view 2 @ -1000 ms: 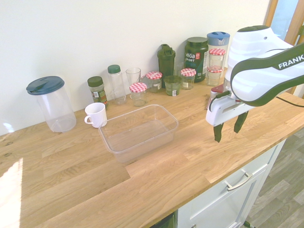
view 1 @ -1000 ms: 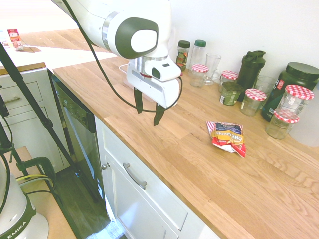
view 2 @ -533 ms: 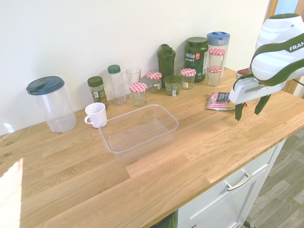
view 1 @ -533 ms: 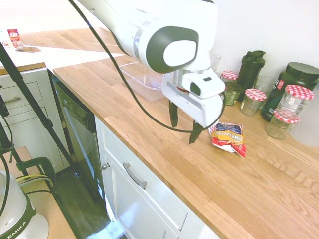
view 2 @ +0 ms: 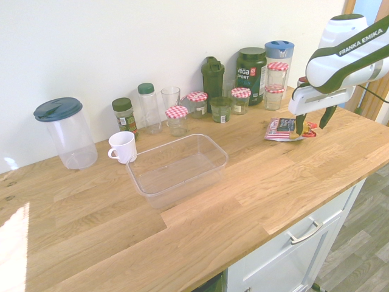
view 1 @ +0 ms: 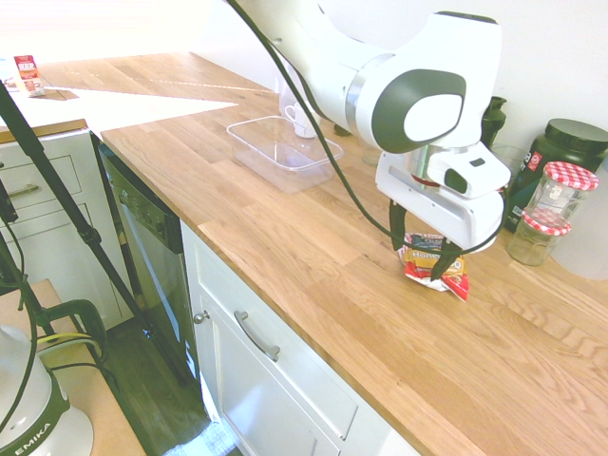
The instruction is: Put the chip bag into the container
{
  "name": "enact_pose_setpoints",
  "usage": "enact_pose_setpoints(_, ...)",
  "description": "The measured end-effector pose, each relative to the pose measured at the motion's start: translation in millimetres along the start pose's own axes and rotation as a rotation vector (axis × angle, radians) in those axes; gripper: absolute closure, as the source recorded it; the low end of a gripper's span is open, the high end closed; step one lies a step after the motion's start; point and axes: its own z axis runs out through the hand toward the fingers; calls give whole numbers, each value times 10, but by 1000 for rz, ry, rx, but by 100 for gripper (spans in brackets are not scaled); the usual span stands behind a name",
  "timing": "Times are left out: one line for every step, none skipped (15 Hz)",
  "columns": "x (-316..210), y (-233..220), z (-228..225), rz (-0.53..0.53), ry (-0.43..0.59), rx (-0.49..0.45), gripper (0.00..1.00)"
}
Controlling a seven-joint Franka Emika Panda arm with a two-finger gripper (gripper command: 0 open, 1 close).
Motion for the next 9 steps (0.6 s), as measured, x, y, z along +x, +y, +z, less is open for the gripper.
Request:
enact_pose_setpoints(51,-57,60,0,-1,-4,100)
enact_pose_setpoints(88,-102,103,-2,-1,-7,100)
enact_pose_setpoints(108,-134,123,-3,0,-8,100)
enact_pose_setpoints(121,-155,125,-5,2,-6,100)
enact_pose_setpoints(133,-168,126,-6,2,-5,100)
enact_pose_setpoints(133,-176,140,-7,1,-7,100)
enact_pose_setpoints(128,-185,162,-9,-1,-9,100)
enact_pose_setpoints(127,-201,190,-11,-2,-11,100)
enact_pose_setpoints(125,-221,231,-14,-2,-12,100)
